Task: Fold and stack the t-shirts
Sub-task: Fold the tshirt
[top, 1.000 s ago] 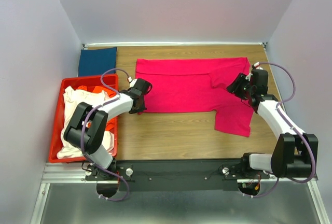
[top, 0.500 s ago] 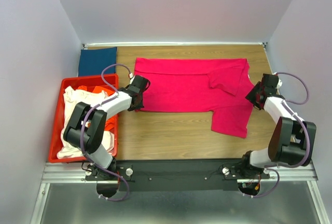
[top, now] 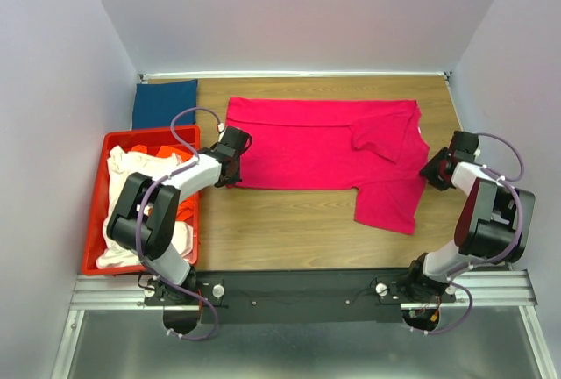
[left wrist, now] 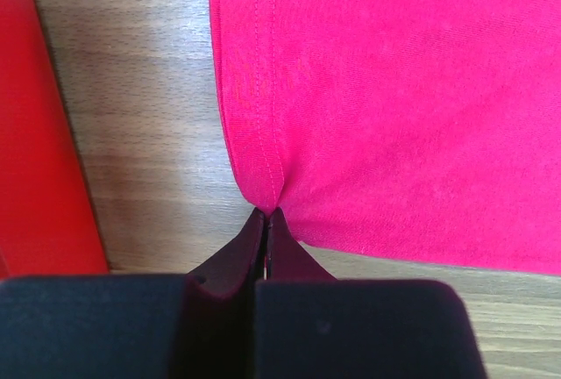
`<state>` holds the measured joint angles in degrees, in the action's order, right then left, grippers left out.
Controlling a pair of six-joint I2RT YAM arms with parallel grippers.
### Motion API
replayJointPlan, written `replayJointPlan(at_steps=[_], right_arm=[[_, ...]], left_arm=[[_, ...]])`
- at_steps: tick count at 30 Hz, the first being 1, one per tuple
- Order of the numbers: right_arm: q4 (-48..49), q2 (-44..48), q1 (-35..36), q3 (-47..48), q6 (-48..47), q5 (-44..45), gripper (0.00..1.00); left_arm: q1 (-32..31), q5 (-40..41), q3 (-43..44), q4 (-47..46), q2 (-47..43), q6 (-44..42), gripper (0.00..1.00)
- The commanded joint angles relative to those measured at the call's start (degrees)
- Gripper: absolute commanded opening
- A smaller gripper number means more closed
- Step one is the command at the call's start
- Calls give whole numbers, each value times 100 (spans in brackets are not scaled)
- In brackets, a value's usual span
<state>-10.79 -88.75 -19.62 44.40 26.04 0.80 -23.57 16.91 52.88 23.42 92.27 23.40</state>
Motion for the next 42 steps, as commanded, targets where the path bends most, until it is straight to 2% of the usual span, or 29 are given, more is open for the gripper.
replayJointPlan(at_steps=[1,7,13,15,16,17,19,21,26,30,36,42], right_arm=[[182,-213,-33,-107,-29,-431,47],[165,-29,-33,-291,120,-879,43],[33,183,-42,-511,217,-556,41],[-28,218,-42,-520,278,-450,36],[-46,235,-42,-520,287,-345,30],[-64,253,-51,-512,296,-274,29],[-213,340,-86,-450,305,-106,12],[-370,559,-95,-432,427,51,1],[-538,991,-104,-362,507,-44,1],[-591,939,-104,-20,648,-457,1],[-679,210,-104,903,586,-853,1],[-706,-501,-104,1798,525,-906,1]], left_arm=[[37,85,12,-39,-60,-81,0],[46,111,3,-39,-42,-81,0],[46,111,20,-30,-25,-81,0],[46,111,20,-30,-33,-81,0],[46,111,12,-30,-42,-81,0],[46,120,3,-22,-51,-81,0],[46,85,3,-30,-86,-81,0],[54,-142,-58,-74,-130,-125,0],[72,-460,-208,-101,-420,-133,0],[248,-610,169,74,-272,-309,0],[608,-627,1170,207,177,-389,0],[757,-706,2014,312,1098,-362,0]])
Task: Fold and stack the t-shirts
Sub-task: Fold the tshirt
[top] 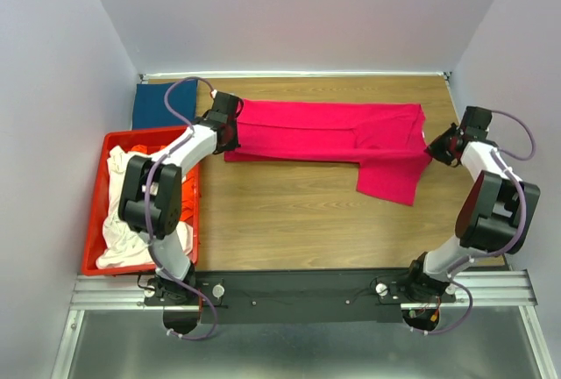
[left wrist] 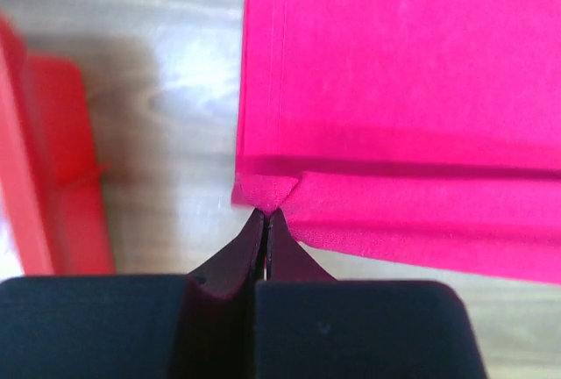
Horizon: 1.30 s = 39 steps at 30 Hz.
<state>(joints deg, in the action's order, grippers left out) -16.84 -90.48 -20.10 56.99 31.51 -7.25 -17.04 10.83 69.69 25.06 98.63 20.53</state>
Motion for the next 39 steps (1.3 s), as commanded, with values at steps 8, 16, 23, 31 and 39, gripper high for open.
replayJointPlan(at_steps=[8,16,23,31,39], right_arm=[[-118,-1200,-47,1349,-154,-479,1],[-118,-1648,-47,1762,-189,-541,2],[-118,-2052,-38,1938,-276,-506,3],[-118,-2510,-38,2176,-426,-655,10],[-188,-1931,102,2211,-734,-111,50]], left_arm=[[183,-20,1134,315,1123,3,0],[253,121,1494,298,1413,82,0],[262,138,1767,280,1703,100,0],[280,165,1890,245,2002,223,0],[271,279,1618,78,1643,302,55]])
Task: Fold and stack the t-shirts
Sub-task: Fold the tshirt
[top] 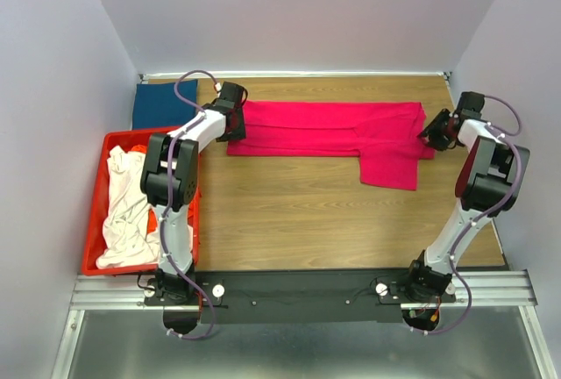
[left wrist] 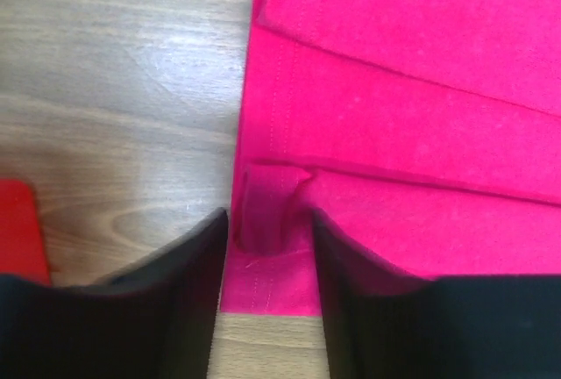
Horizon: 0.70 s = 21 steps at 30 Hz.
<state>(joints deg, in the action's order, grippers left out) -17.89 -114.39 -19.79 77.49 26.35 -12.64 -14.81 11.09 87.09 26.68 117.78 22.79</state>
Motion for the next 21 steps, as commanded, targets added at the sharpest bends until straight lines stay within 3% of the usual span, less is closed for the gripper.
replayJointPlan(at_steps=[1,7,14,21], right_arm=[[-109,714,89,117,-253,516,53],[-294,1699,317,-251,-324,1211,57],[-294,2869,1398,-1552,-341,2178,57],[-540,3230,2215,-2554,-394,2125,58]], left_arm=[[48,314,-122,-101,-386,86,58],[-48,770,-192,-128,-992,130,91],[-303,1448,-402,-197,-2003,156,95],[-409,1563,-1727,-1119,-3777,-353,96]])
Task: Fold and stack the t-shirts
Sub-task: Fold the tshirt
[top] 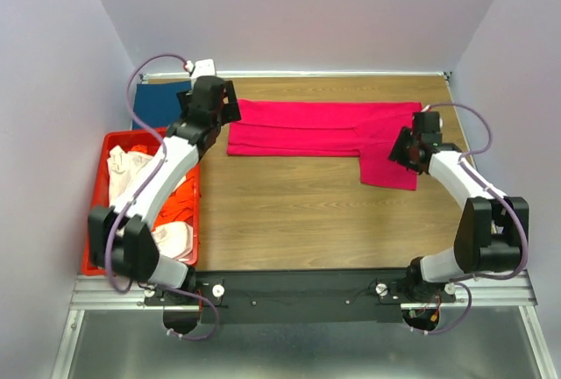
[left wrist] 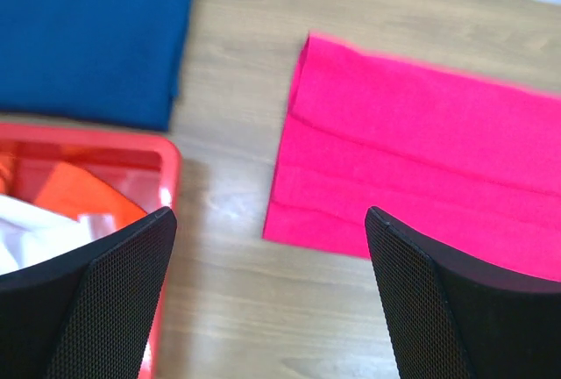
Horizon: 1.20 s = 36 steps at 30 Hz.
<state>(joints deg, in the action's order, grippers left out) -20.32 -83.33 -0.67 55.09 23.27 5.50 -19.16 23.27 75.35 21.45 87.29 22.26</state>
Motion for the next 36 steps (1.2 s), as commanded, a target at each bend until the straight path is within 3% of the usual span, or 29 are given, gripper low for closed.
replayJointPlan(at_steps=[1,7,12,17,21,26,28,36], right_arm=[[-297,107,374,-506,-33,303,58],[-289,-209,673,-702,-6,470,58],[-228,-622,673,-640,2,531,56],[-104,-921,664,-666,29,522,49],[-87,-1054,664,-675,20,531,39],[-87,-993,673,-684,-50,602,8],[-95,-922,673,-631,-103,619,2],[-210,-1009,673,545,-173,681,1]], left_arm=[[26,337,-739,-833,-1148,-327,96],[26,170,-2153,-1853,-2635,-416,96],[26,73,-2683,-2066,-2980,-433,96],[26,108,-2657,-2049,-2963,-521,96],[26,3,-2631,-2022,-2831,-547,94],[26,-41,-2596,-1969,-2717,-574,94],[26,-85,-2605,-1978,-2691,-565,94],[26,-235,-2578,-1934,-2471,-574,93]])
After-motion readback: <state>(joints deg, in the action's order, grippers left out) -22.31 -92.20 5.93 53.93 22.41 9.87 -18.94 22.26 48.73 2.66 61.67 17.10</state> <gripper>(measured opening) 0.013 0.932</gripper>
